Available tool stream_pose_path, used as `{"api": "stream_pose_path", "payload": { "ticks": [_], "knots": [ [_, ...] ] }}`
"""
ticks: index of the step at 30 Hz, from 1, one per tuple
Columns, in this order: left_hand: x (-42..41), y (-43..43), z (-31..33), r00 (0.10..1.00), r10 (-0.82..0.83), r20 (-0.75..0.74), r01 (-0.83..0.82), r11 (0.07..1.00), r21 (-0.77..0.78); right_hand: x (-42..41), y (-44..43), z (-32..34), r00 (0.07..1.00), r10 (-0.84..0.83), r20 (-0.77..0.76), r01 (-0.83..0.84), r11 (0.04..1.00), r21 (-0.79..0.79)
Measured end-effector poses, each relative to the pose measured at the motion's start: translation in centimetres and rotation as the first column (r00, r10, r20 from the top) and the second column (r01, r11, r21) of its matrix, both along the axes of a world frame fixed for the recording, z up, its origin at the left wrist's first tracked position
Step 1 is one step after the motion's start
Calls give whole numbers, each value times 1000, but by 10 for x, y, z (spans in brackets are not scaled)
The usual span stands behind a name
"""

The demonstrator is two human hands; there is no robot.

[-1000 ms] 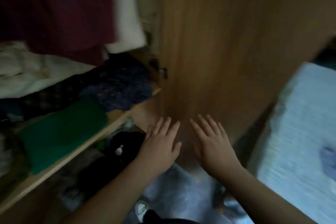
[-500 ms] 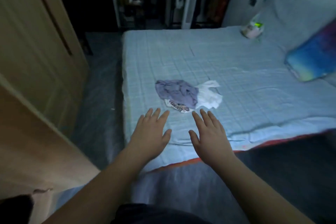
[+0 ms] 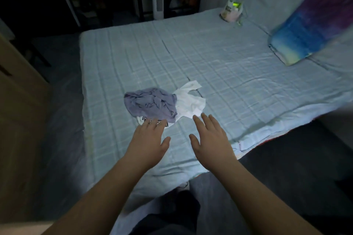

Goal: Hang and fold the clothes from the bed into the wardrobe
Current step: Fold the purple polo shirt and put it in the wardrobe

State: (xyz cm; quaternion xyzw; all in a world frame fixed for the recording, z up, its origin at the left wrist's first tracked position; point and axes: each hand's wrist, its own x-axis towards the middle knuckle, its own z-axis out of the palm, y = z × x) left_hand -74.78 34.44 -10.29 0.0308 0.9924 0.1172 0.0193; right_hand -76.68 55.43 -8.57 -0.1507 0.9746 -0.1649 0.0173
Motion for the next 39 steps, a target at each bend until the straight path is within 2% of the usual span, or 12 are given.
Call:
{"api": "stream_pose_path", "payload": {
  "ticks": [10, 17, 20, 25, 30, 34, 36, 39],
  "knots": [
    [-197, -26, -68, 990, 124, 62, -128, 990, 63, -229, -35, -44, 977, 174, 124, -177, 984, 12],
    [-278, -52, -104, 963, 234, 134, -250, 961, 122, -318, -55, -96, 945, 215, 246, -211, 977, -41],
    [-299, -70, -127, 929, 299, 218, -335, 930, 153, -353, -70, -125, 917, 249, 312, -239, 968, -70],
    [-327, -105, -186, 832, 410, 375, -501, 845, 187, -408, -117, -180, 834, 304, 461, -269, 953, -140],
    [-368, -139, -260, 719, 506, 477, -670, 687, 281, -454, -186, -257, 700, 465, 542, -420, 882, -214],
    [-402, -167, -315, 732, 478, 485, -624, 758, 193, -473, -234, -319, 614, 518, 596, -501, 839, -212],
    [-413, -176, -333, 735, 469, 490, -599, 787, 145, -480, -239, -340, 640, 487, 594, -496, 853, -164],
    [-420, -179, -337, 729, 485, 483, -576, 816, 50, -486, -232, -350, 720, 470, 511, -533, 846, -28]
  ]
}}
